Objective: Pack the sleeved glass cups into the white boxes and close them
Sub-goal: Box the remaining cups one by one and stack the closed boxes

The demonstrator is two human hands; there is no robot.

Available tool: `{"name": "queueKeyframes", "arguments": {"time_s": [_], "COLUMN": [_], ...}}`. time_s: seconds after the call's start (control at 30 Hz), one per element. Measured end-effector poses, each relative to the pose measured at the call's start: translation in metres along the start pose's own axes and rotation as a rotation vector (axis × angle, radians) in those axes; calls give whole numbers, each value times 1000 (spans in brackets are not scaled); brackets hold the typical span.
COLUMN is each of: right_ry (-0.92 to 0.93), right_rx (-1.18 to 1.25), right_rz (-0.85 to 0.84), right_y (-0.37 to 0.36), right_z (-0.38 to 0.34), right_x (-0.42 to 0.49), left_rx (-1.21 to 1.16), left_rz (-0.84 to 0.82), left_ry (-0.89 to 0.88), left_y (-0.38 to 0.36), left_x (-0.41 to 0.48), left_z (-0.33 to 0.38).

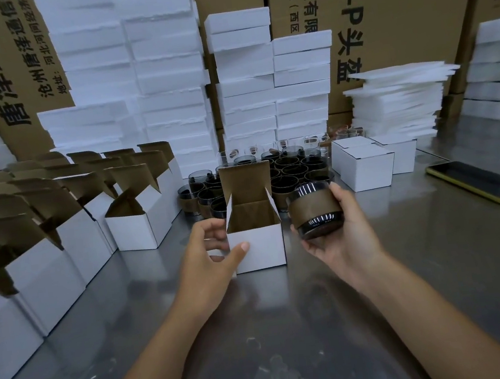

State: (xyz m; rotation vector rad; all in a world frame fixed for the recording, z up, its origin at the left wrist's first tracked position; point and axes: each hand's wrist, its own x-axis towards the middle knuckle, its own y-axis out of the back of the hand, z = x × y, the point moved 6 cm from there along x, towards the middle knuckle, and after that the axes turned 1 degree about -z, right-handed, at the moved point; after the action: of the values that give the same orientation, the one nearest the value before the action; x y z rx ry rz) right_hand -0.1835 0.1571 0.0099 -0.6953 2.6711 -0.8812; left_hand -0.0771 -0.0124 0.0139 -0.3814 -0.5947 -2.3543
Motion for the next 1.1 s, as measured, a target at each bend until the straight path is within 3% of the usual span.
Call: {"name": "queueKeyframes", "arguments": {"time_s": [0.23, 0.4, 0.53, 0.83, 1.1], "right_ry": [295, 446, 558, 858, 863], "right_rx": [-242, -430, -579, -852, -861], "right_rz": [-22, -69, -81, -7, -64], "right_y": [-9, -16, -23, -32, -31], "right_z": [-12, -14, -14, -14, -14], "right_x": [-9, -20, -26, -38, -36], "left_rx": [-127, -412, -524, -613, -603], "left_rz": [131, -180, -426, -623, -632], "left_ry": [-174, -68, 118, 260, 206], "left_y": [11, -11, -32, -45, -43], "left_x": [-8, -12, -16, -22, -24], "left_z": [25, 29, 22, 16, 20]}}
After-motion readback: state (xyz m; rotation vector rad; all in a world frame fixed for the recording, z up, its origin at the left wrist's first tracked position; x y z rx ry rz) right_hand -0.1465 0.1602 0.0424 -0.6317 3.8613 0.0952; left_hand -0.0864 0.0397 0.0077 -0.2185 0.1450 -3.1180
